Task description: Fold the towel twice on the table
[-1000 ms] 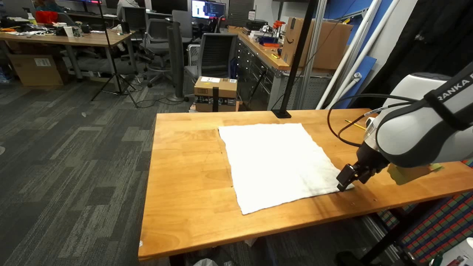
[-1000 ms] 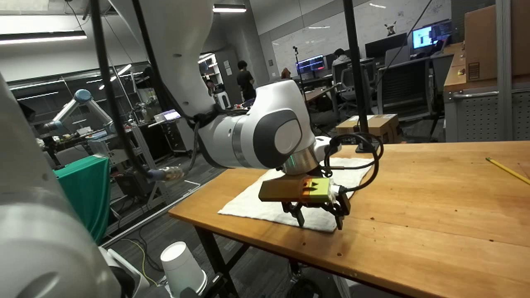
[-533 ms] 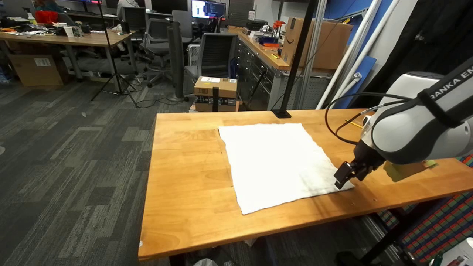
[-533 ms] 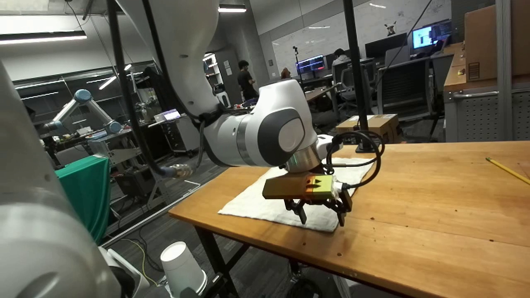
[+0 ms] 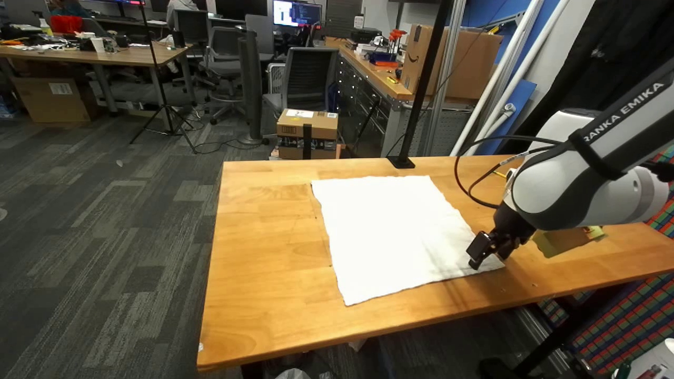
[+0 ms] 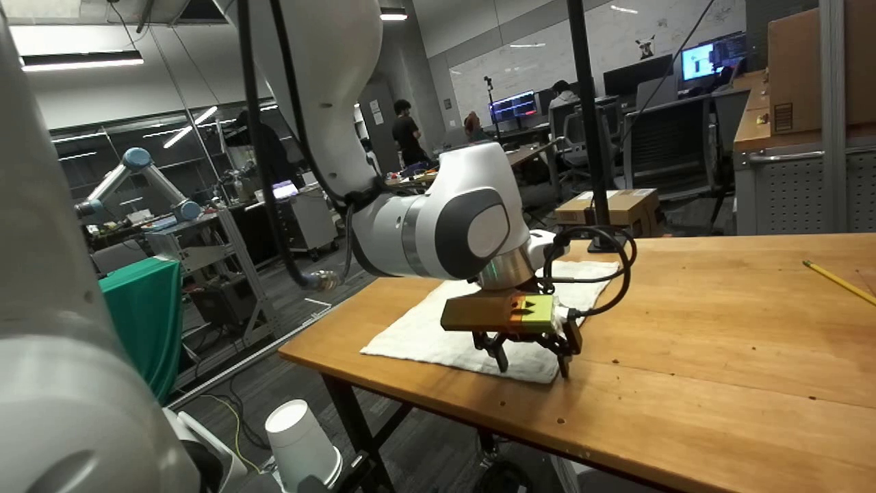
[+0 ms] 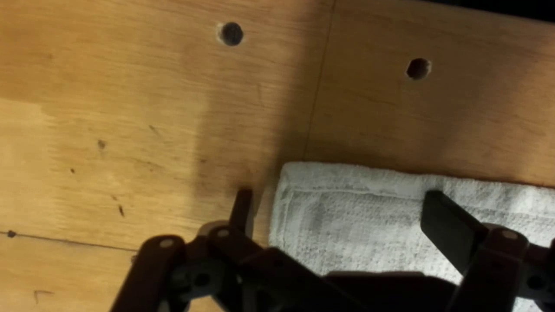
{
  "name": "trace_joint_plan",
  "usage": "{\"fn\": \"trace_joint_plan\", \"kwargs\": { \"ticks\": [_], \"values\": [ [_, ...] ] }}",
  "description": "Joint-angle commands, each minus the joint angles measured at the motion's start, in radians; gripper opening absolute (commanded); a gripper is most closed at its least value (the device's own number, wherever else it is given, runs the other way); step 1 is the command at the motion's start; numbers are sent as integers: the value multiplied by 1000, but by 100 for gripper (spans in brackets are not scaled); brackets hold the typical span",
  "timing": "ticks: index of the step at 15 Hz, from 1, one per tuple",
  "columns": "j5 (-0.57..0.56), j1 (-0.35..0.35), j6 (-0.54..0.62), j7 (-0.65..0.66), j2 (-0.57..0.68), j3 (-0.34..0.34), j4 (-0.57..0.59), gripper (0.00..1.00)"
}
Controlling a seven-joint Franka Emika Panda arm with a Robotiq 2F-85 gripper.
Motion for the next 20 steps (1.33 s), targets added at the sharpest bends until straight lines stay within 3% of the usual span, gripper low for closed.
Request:
{"fn": "trace_joint_plan", "kwargs": {
  "ticks": [1, 2, 3, 5, 8, 13, 16, 17, 20],
  "values": [
    [54, -27, 14, -47, 32, 33, 26, 95],
    [61, -29, 11, -54, 34, 38, 29, 80],
    [67, -32, 8, -57, 35, 42, 32, 71],
    [77, -37, -1, -67, 32, 47, 38, 64],
    [71, -38, -15, -72, 21, 47, 48, 38],
    [-1, -21, -88, -30, -43, 16, 65, 3],
    [-84, -9, -228, 13, -101, -3, 113, 1],
    [-105, -8, -290, 25, -117, -3, 141, 4],
    [-137, 0, -509, 60, -141, 13, 273, 6]
  ]
}}
